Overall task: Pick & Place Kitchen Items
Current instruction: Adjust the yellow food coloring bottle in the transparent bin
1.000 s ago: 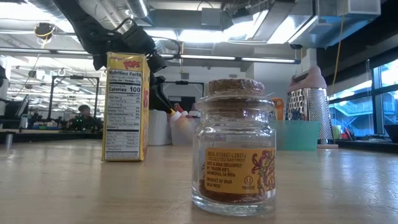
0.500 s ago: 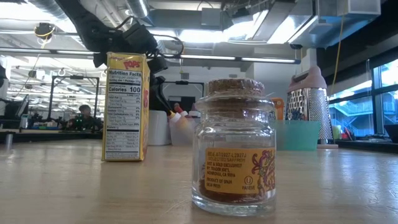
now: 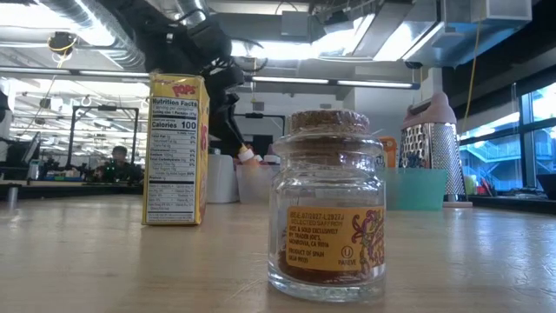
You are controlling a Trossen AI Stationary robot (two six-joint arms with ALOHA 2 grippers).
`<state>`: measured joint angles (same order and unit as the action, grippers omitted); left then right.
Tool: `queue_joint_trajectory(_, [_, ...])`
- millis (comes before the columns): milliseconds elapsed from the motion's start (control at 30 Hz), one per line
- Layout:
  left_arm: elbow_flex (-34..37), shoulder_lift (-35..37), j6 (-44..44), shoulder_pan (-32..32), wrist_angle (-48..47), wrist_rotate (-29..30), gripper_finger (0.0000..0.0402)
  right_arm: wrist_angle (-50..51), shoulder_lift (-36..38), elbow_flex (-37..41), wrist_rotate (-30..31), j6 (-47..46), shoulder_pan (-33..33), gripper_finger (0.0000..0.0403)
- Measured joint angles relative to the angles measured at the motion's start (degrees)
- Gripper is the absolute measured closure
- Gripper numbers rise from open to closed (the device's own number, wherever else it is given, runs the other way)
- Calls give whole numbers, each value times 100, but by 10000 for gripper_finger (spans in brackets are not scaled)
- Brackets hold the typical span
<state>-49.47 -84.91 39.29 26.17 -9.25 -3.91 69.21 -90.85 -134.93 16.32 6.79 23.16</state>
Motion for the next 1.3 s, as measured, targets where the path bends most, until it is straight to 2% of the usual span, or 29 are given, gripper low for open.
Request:
queue_joint_trajectory(233, [-445, -1, 291, 11, -578, 143, 389, 31, 0, 0, -4, -9, 0, 203])
queue_joint_trajectory(1300, [-472, 1, 412, 276, -378, 127, 390, -176, 0, 0, -15, -339, 0, 204])
